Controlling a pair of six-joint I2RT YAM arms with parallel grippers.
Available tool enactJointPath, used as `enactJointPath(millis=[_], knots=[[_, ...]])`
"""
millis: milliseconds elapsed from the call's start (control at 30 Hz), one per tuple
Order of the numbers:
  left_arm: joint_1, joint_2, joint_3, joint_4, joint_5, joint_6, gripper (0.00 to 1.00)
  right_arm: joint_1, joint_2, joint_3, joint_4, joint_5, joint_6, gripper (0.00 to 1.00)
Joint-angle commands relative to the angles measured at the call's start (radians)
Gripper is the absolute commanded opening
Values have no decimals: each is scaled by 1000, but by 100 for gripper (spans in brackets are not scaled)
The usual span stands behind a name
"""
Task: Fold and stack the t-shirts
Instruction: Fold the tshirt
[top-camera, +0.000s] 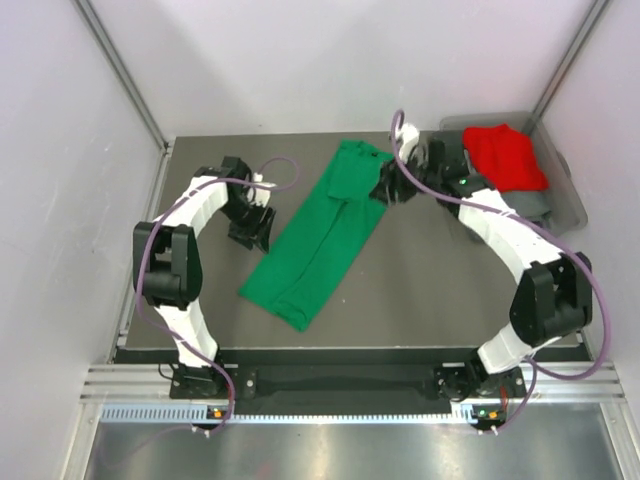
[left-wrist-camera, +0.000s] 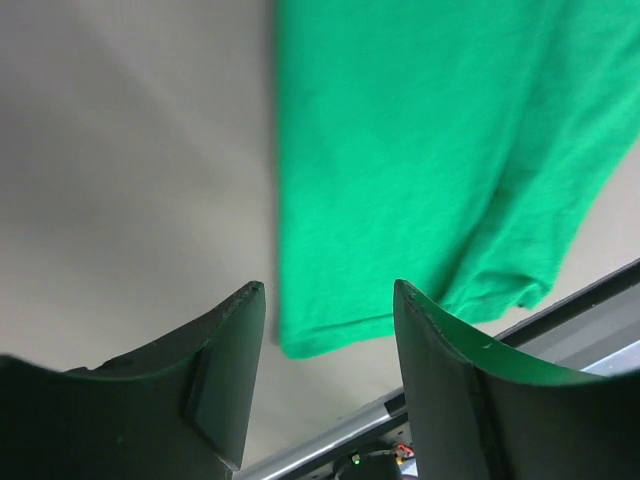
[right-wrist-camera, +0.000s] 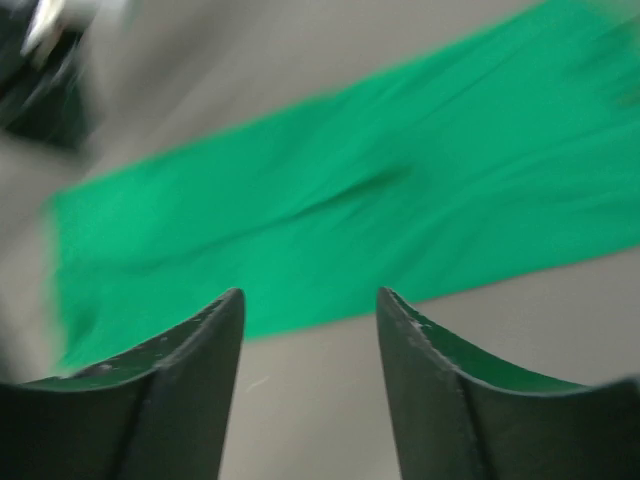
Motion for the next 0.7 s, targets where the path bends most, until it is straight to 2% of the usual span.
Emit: enactJointPath(millis=[0,33,67,133,167,233,300,433,667], knots=[[68,3,-49,50,41,30,60,22,84,-183,-175,-389,107,58],[74,5,-72,54,41,31,61,40,86,-202,-186,-398,78,59],[79,6,-82,62,41,33,61,106,81,-213,-233,-345,-56,57],[94,5,-114,82,39,33,61,204,54,-237,-279,-270,-211,51],[97,3,-122,85,38,33,61,317,35,-253,-270,-151,-315,48],[109,9,-134,87,41,34,61,451,-40,-341,-214,-71,-371,47],[120,14,-143,88,41,34,60,520,-110,-427,-103,-11,-419,47],[148,44,-142,72,58,48,55,702,-132,-449,-68,32,-500,46],[201,92,-154,68,100,64,47,822,-40,-382,-51,92,-623,41]])
